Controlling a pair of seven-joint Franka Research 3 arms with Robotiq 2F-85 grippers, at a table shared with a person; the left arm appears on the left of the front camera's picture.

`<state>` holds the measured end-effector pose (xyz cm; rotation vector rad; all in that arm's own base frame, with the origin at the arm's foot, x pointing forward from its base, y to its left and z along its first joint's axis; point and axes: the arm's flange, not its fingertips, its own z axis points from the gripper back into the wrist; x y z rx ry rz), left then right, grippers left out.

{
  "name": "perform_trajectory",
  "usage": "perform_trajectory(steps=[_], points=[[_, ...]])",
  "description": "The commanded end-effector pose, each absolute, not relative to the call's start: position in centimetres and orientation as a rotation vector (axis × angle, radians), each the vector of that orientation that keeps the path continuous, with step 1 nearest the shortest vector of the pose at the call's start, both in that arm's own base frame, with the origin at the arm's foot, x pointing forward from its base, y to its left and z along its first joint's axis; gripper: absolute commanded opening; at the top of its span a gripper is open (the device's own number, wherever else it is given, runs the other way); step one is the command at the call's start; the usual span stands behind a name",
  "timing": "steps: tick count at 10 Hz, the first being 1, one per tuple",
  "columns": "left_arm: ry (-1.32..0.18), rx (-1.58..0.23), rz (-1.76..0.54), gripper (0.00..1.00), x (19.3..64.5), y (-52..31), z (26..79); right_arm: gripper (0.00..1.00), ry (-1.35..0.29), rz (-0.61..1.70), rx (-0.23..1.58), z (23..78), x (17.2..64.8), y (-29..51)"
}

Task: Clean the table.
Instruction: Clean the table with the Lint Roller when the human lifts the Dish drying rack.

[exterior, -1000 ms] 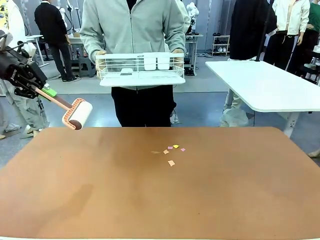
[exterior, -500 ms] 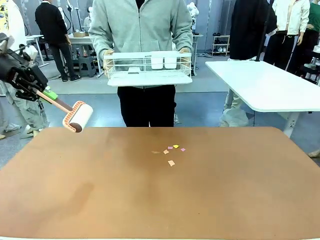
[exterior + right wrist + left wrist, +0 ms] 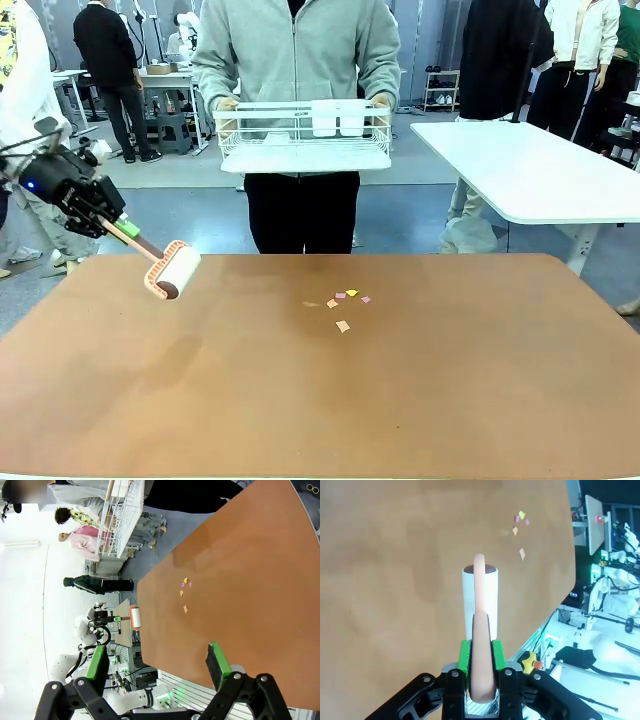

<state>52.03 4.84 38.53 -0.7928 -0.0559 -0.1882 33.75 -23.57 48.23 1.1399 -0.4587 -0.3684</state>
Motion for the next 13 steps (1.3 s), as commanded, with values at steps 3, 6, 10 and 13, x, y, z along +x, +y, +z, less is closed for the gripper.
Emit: perform_trajectory(steps=[3,6,10,13], points=[[-0.062,-0.806,-0.152,0.22,54.2,5.2,35.2,1.00,-0.473,-0.355,1.154,48.6,33.6,-23.6],[-0.062,-0.784,-0.114,0.22,55.3,5.3,33.2,1.00,-0.473,-0.355,1.154,48.6,33.6,-23.6],[-0.082,-0.835,-0.088,0.22,56.3,5.5,32.6,1.00,-0.473,-0.355,1.154,48.6,33.6,-23.6],[-0.039,-0.786,-0.113,0.22,55.5,5.2,32.3,1.00,-0.473,-0.355,1.154,48.6,33.6,-23.6]])
